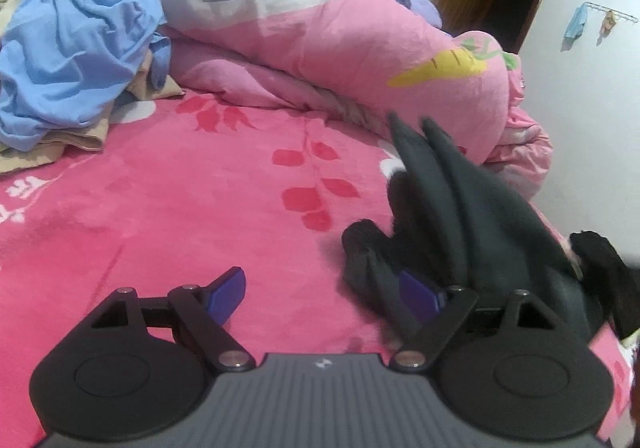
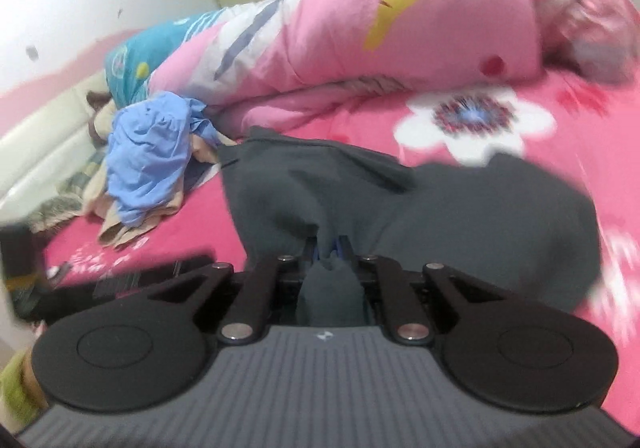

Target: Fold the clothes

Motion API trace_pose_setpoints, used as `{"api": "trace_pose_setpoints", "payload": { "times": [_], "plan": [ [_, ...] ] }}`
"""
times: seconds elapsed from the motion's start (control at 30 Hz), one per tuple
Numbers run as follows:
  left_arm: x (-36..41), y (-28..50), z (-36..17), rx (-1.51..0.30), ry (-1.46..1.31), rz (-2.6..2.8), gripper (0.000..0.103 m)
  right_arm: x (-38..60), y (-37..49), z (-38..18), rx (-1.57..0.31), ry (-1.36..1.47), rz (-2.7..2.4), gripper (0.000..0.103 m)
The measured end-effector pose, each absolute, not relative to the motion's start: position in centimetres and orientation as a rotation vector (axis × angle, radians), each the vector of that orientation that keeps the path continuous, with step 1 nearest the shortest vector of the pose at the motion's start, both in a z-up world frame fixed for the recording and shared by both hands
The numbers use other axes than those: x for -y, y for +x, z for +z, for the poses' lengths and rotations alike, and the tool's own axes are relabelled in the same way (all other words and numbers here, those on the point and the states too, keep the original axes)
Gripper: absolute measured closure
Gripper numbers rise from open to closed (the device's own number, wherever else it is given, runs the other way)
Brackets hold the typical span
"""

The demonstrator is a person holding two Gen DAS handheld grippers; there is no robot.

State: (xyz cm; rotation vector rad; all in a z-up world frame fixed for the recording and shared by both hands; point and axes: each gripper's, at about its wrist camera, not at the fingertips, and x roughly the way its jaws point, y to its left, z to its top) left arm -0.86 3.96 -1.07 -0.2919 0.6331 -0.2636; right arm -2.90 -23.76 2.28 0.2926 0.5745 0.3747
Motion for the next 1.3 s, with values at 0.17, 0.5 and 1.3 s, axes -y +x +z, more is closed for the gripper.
{"api": "trace_pose_setpoints", "payload": {
  "times": [0.17, 0.5, 1.3],
  "plan": [
    [-1.0, -1.0, -0.6, -0.663, -0.255, -0.369, 0.016, 26.6, -9.4, -1.5, -0.654, 0.377, 0.332, 0.096],
    [7.1, -4.0, -2.7, -0.749, -0.047, -0.509, 0.034, 29.4, -13.7, -0.8, -0.629, 0.277, 0.326, 0.078],
    [4.8, -6.2, -0.9, -0.721, 0.014, -0.436, 0.023, 33.6, -11.8, -1.7, -0.556, 0.467, 0.297, 0.094]
  ]
}}
